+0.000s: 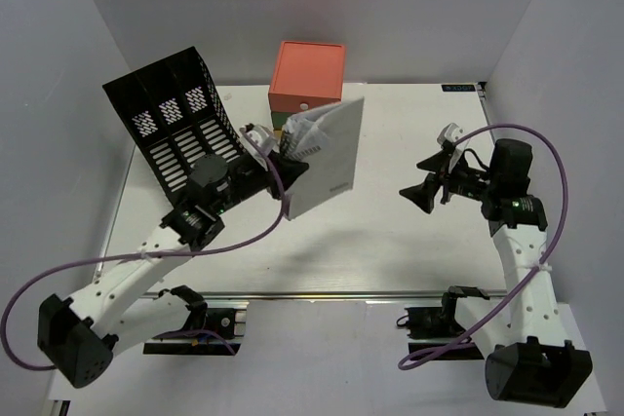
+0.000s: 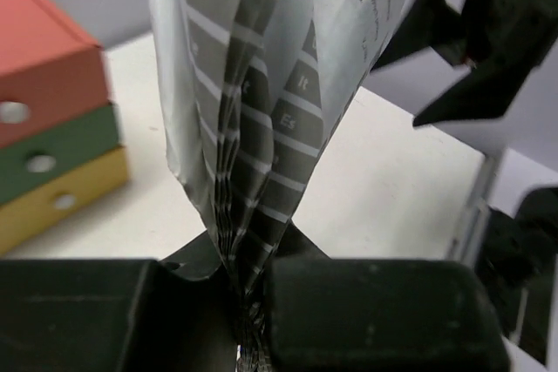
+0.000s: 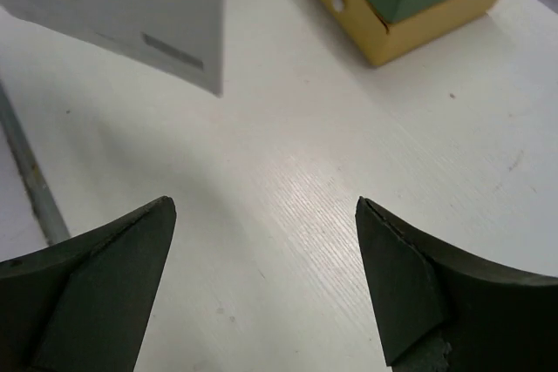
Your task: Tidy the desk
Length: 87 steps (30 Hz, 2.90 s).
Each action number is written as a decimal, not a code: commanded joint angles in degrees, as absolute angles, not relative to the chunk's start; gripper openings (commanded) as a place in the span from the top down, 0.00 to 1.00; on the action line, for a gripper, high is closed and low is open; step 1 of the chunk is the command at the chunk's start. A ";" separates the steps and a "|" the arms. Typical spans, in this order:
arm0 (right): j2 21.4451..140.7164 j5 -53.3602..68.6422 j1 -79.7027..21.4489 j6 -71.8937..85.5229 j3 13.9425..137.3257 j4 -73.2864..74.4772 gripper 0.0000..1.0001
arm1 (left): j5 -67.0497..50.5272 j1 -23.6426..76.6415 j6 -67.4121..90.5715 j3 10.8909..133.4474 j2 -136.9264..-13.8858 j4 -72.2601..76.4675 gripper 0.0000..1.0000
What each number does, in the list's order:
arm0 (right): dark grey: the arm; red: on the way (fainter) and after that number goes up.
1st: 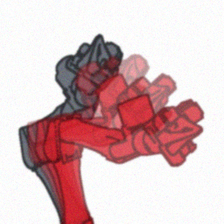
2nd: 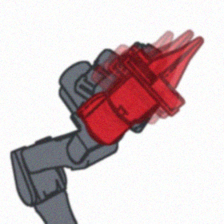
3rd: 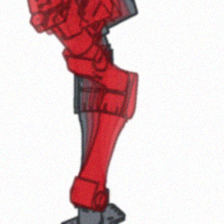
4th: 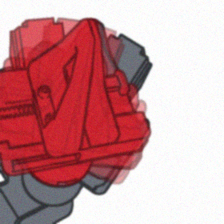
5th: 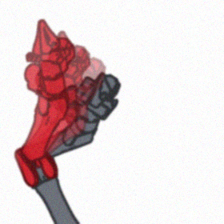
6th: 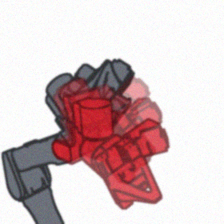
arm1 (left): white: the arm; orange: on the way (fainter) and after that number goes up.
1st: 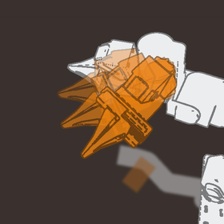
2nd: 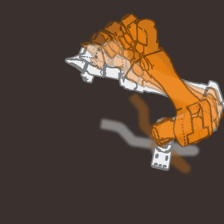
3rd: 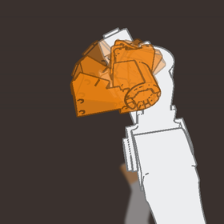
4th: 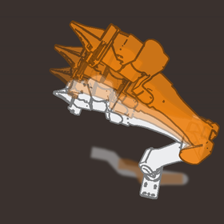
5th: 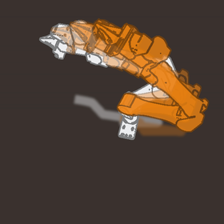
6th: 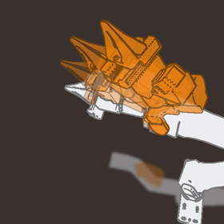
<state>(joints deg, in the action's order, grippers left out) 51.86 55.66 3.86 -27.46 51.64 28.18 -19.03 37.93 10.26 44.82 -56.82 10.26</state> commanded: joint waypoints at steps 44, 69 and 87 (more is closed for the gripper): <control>48.60 45.88 3.95 -14.85 42.01 13.27 1.00 | 63.11 30.59 -22.77 71.97 -88.85 32.70 1.00; 50.01 46.49 3.87 -16.61 42.19 13.97 1.00 | 55.64 21.09 -3.43 69.18 -100.28 38.15 1.00; 51.15 46.85 4.04 -18.10 41.92 14.68 1.00 | 53.00 21.09 1.23 61.97 -98.70 38.06 0.39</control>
